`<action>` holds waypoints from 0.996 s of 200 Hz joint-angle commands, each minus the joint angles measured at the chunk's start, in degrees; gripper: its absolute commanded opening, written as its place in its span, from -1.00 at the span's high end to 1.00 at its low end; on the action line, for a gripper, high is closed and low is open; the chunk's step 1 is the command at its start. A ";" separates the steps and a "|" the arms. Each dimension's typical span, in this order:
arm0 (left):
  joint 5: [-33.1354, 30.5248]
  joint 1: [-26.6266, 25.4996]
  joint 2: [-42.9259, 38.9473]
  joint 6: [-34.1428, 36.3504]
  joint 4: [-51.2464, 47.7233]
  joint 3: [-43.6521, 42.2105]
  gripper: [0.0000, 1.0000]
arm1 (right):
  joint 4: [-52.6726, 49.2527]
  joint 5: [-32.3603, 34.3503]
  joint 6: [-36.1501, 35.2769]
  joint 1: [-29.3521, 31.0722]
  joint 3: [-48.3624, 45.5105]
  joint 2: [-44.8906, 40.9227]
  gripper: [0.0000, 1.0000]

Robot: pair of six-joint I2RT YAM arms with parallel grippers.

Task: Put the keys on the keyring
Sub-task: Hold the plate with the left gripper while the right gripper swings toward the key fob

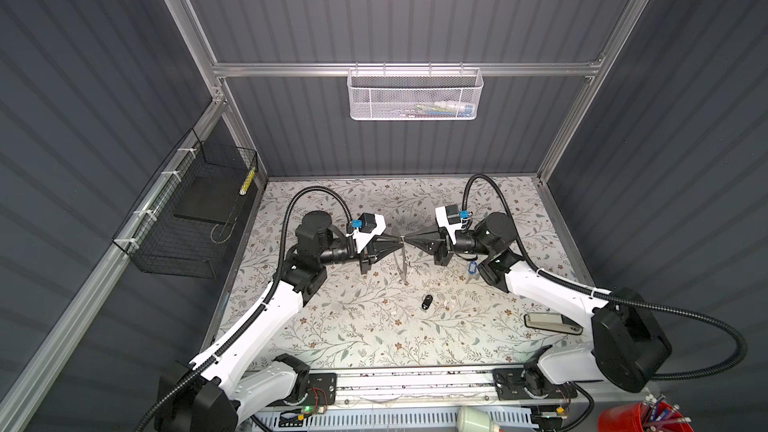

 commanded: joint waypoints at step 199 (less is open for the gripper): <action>-15.68 -4.69 -0.88 37.22 -4.43 -0.07 1.00 | -57.06 16.16 -24.09 -6.44 3.37 -17.85 0.10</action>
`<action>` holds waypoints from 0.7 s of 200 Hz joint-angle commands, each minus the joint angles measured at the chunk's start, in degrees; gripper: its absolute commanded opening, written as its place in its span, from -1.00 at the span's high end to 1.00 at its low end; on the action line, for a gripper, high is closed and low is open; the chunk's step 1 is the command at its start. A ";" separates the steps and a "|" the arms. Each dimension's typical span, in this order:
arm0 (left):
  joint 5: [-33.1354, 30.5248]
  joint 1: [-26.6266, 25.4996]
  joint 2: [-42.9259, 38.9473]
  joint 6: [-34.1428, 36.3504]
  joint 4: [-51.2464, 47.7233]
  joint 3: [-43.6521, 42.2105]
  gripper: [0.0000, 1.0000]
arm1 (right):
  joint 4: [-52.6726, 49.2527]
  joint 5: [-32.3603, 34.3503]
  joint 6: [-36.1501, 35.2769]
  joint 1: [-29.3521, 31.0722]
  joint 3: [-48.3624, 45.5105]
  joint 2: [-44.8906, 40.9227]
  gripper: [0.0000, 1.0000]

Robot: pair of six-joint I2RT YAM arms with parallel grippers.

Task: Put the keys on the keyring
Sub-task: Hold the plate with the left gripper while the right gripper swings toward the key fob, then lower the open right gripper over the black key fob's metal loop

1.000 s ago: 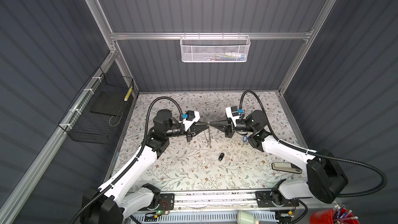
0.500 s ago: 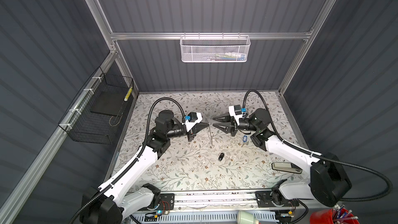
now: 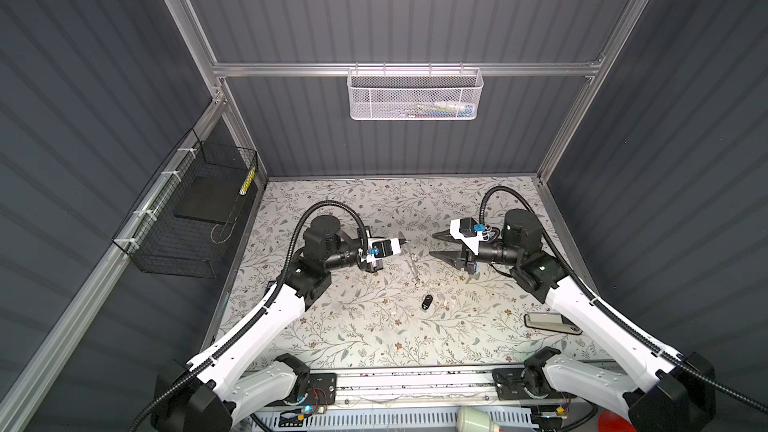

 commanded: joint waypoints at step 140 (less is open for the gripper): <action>-21.63 -0.40 2.79 -22.29 -1.65 -4.22 1.00 | -22.11 22.89 21.66 1.09 -1.25 12.64 0.33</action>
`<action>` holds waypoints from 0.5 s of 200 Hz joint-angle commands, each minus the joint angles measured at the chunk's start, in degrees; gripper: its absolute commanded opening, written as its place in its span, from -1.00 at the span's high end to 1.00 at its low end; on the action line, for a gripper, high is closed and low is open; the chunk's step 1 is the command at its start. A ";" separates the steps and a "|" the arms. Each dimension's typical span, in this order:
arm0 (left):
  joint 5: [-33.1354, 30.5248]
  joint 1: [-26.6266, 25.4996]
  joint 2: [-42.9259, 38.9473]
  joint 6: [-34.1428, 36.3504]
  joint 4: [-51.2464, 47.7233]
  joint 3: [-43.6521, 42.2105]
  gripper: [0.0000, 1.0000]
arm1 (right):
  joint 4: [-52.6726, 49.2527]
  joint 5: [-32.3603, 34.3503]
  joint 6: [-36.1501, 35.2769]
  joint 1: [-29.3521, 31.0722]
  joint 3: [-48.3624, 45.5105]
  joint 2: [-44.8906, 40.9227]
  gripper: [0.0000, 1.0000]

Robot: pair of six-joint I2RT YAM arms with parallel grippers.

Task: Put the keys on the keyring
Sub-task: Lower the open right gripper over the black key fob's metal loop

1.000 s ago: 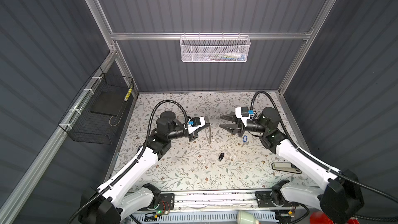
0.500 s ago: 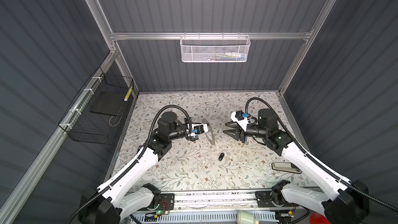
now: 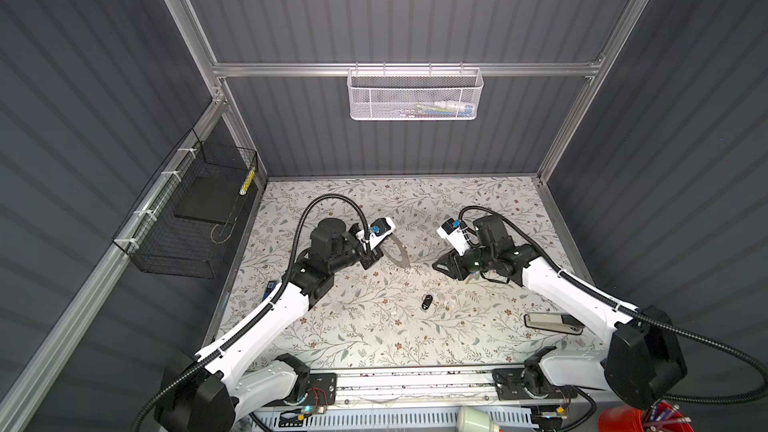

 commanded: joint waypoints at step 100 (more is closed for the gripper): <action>5.44 4.87 0.72 -6.25 7.49 -9.73 1.00 | -14.43 20.69 1.74 13.41 7.35 16.82 0.30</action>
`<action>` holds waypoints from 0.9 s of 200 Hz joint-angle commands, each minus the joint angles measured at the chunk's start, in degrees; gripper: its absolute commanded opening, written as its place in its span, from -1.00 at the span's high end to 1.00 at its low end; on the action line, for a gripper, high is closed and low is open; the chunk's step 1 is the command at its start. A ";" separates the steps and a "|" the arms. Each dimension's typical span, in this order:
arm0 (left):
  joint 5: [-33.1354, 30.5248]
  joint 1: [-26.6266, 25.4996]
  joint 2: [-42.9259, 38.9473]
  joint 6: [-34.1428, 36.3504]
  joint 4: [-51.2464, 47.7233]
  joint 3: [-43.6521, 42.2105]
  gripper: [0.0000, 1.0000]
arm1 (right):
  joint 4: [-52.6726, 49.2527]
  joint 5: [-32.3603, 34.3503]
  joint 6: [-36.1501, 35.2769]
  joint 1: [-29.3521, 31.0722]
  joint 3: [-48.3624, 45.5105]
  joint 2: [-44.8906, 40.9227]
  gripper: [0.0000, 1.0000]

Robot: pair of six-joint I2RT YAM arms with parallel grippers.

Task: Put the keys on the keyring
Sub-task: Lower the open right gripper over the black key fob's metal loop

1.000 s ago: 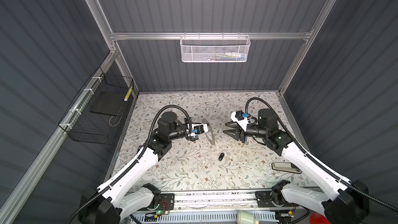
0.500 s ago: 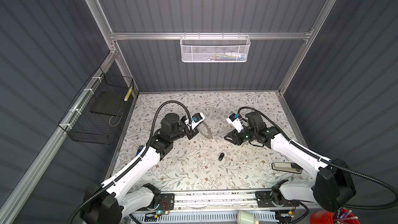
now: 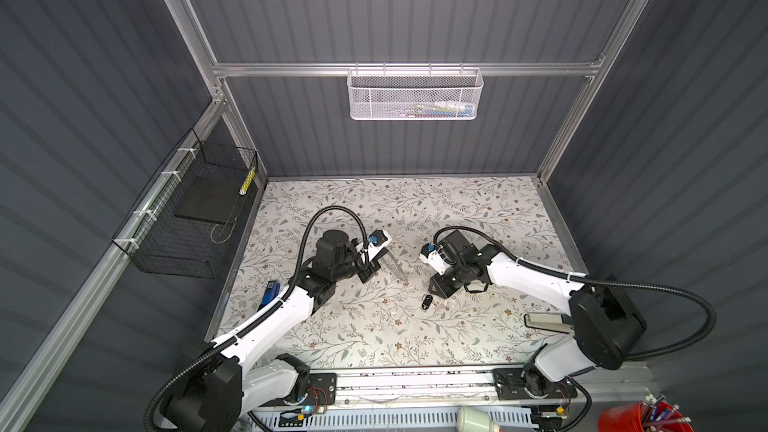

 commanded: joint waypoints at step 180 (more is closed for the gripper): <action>0.22 1.37 -4.49 -0.68 4.87 -2.60 1.00 | 1.40 11.30 -39.95 8.47 -1.36 2.64 0.23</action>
